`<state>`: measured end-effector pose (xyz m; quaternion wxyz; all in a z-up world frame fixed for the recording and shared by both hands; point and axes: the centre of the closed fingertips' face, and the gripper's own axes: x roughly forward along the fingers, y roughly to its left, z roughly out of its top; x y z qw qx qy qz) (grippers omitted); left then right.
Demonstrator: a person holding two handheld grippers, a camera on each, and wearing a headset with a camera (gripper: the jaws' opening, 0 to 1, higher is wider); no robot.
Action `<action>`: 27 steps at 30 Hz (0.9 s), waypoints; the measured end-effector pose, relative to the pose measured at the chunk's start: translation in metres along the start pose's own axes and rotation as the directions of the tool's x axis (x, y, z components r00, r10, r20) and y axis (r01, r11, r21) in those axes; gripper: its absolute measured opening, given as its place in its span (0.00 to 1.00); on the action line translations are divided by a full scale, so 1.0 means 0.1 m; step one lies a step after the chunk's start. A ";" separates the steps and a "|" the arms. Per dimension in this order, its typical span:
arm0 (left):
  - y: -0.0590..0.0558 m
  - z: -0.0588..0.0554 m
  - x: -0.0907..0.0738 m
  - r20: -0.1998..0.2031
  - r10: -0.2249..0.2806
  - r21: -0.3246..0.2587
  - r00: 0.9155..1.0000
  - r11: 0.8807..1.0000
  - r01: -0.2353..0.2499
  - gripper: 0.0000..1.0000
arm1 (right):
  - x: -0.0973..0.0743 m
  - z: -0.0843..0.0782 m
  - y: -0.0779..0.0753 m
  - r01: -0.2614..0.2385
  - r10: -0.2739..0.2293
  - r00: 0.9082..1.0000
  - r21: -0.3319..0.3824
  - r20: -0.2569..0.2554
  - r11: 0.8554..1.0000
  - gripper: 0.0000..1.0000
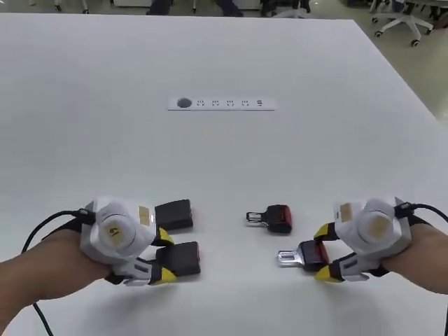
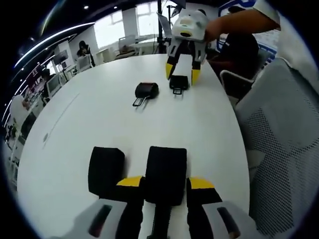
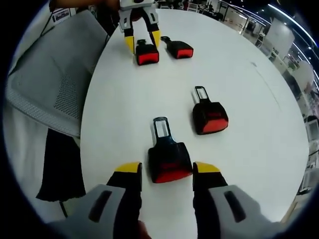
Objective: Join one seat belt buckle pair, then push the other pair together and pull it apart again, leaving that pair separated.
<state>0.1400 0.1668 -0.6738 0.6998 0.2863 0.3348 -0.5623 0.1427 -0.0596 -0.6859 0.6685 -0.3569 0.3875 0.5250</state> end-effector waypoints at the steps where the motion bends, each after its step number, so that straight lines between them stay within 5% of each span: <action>1: -0.01 0.00 0.00 -0.001 -0.008 -0.005 1.000 1.000 0.008 0.34 | 0.00 -0.01 0.00 -0.002 0.002 1.000 0.000 -0.003 1.000 0.37; 16: -0.02 -0.11 0.05 -0.124 -0.028 0.136 0.992 0.990 0.044 0.33 | 0.06 -0.06 0.02 -0.063 0.063 0.998 -0.025 -0.003 0.998 0.33; 27: 0.02 -0.17 0.09 -0.160 -0.046 0.124 0.986 0.990 0.067 0.33 | 0.09 -0.04 0.01 -0.084 0.083 0.995 0.008 0.049 0.996 0.32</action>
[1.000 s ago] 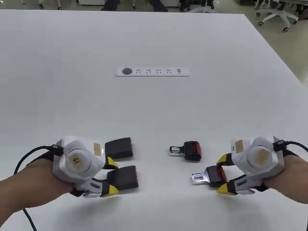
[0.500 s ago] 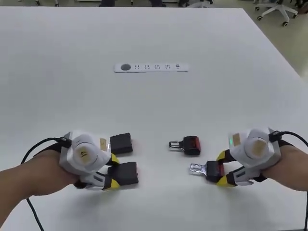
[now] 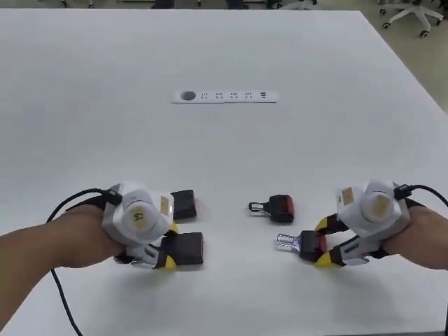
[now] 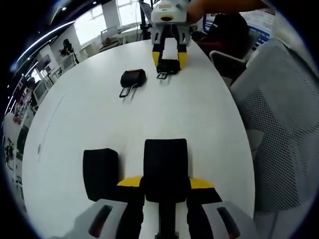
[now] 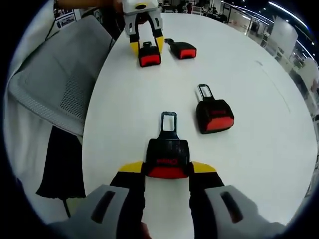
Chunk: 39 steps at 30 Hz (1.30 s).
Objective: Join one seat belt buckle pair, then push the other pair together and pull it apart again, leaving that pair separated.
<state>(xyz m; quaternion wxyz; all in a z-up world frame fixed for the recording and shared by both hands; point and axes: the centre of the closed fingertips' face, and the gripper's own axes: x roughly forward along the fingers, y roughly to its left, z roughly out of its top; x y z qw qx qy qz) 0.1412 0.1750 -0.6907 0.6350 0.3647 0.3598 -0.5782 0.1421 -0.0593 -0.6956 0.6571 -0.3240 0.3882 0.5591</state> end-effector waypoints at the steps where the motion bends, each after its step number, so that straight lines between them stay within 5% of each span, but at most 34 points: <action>1: 0.00 0.00 0.00 -0.008 -0.003 0.006 1.000 1.000 0.003 0.33 | 0.00 0.00 0.00 -0.001 0.001 1.000 -0.003 -0.004 1.000 0.32; 13: -0.01 0.00 0.00 -0.029 -0.012 -0.002 1.000 1.000 0.012 0.33 | 0.00 0.05 0.00 -0.009 0.007 0.999 -0.032 -0.044 0.999 0.35; 19: 0.00 -0.03 0.00 -0.033 -0.012 -0.013 0.999 1.000 0.012 0.33 | 0.02 0.10 0.01 -0.011 0.011 0.999 0.001 -0.031 1.000 0.34; 25: 0.00 -0.04 0.00 -0.032 -0.019 -0.015 0.999 1.000 0.019 0.33 | 0.03 0.13 0.07 -0.040 0.037 0.999 -0.079 -0.038 0.996 0.33; 39: -0.02 -0.03 0.01 -0.029 -0.028 -0.034 0.999 0.999 0.027 0.33 | 0.13 0.25 0.13 -0.045 0.044 0.999 -0.062 -0.030 0.997 0.33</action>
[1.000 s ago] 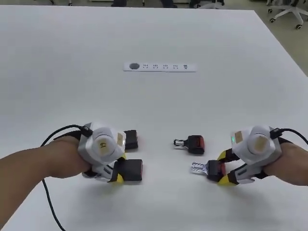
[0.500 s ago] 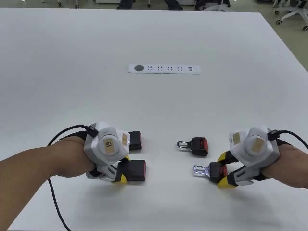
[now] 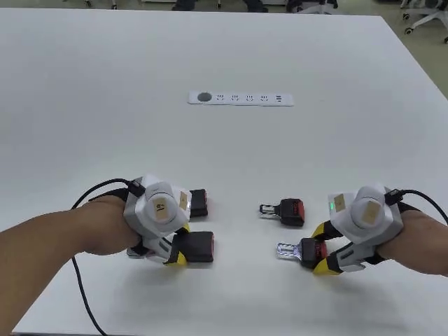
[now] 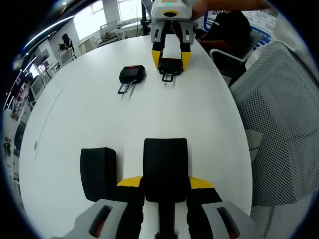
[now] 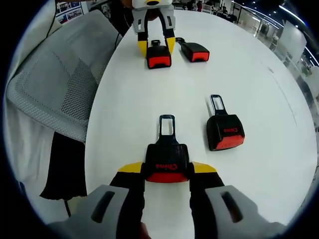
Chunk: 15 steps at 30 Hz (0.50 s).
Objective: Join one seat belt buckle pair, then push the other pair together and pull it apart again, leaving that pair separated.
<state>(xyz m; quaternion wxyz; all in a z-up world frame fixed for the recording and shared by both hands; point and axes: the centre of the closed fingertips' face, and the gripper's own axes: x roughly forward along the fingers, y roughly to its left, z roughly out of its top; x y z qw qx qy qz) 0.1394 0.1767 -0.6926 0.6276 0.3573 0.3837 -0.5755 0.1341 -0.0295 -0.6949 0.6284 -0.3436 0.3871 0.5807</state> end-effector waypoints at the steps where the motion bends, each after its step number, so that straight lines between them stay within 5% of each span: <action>1: 0.00 0.00 0.00 0.001 -0.001 -0.001 1.000 1.000 0.001 0.33 | 0.01 0.03 0.00 0.002 -0.002 1.000 0.001 0.007 1.000 0.33; 15: 0.02 -0.01 0.01 0.003 -0.008 -0.012 1.000 1.000 0.008 0.33 | 0.18 0.35 0.05 0.030 -0.031 0.997 0.016 0.064 0.999 0.33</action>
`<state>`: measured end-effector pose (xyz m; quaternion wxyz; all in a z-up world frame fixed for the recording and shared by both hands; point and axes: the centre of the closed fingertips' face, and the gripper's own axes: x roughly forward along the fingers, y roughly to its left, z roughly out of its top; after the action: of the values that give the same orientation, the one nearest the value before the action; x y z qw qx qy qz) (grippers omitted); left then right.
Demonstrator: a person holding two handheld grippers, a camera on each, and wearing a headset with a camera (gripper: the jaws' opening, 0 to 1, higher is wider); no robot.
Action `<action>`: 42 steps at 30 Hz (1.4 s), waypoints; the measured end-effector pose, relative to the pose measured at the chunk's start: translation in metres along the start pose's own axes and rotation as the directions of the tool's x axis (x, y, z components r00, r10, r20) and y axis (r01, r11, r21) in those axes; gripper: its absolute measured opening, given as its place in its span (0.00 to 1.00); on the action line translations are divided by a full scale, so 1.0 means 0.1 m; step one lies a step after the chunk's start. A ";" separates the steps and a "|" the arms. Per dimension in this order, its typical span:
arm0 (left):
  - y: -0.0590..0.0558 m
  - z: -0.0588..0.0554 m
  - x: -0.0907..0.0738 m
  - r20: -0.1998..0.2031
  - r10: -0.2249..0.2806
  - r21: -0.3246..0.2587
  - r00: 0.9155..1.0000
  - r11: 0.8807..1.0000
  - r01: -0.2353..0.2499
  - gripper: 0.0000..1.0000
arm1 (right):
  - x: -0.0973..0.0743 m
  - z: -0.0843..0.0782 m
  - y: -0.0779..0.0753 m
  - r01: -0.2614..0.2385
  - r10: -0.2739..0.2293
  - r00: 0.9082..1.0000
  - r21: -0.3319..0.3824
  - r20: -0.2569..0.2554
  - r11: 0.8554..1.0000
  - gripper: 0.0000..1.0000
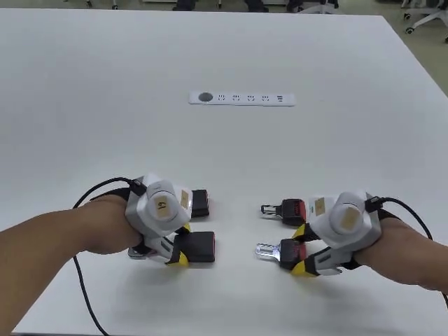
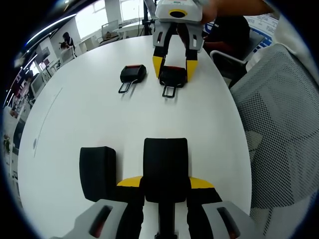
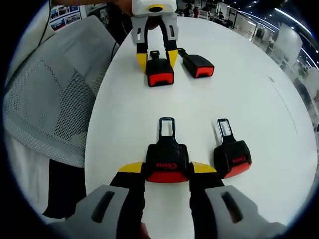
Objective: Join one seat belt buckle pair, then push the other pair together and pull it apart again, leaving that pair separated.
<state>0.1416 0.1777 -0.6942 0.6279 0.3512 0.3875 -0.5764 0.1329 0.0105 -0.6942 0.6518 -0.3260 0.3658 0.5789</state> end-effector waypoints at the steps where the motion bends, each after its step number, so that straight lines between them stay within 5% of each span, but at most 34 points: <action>1: 0.00 0.00 0.00 0.000 0.000 0.000 1.000 1.000 0.000 0.33 | 0.02 0.03 0.00 -0.001 0.001 1.000 -0.005 0.001 1.000 0.33; 21: 0.00 0.01 0.01 -0.005 -0.003 0.007 1.000 1.000 0.003 0.33 | 0.34 0.57 0.08 -0.009 0.011 0.999 -0.056 0.037 0.998 0.33; 34: -0.03 0.04 0.00 -0.024 -0.013 0.027 1.000 1.000 0.013 0.33 | 0.36 0.68 0.08 0.011 -0.009 1.000 -0.085 0.021 0.996 0.33; 42: -0.04 0.05 0.00 -0.035 -0.019 0.056 0.999 0.998 0.021 0.33 | 0.40 0.71 0.06 -0.019 0.023 0.998 -0.066 0.053 0.998 0.32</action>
<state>0.1385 0.1735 -0.6917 0.6051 0.3746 0.3852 -0.5875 0.1368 0.0920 -0.6910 0.6444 -0.3274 0.3323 0.6059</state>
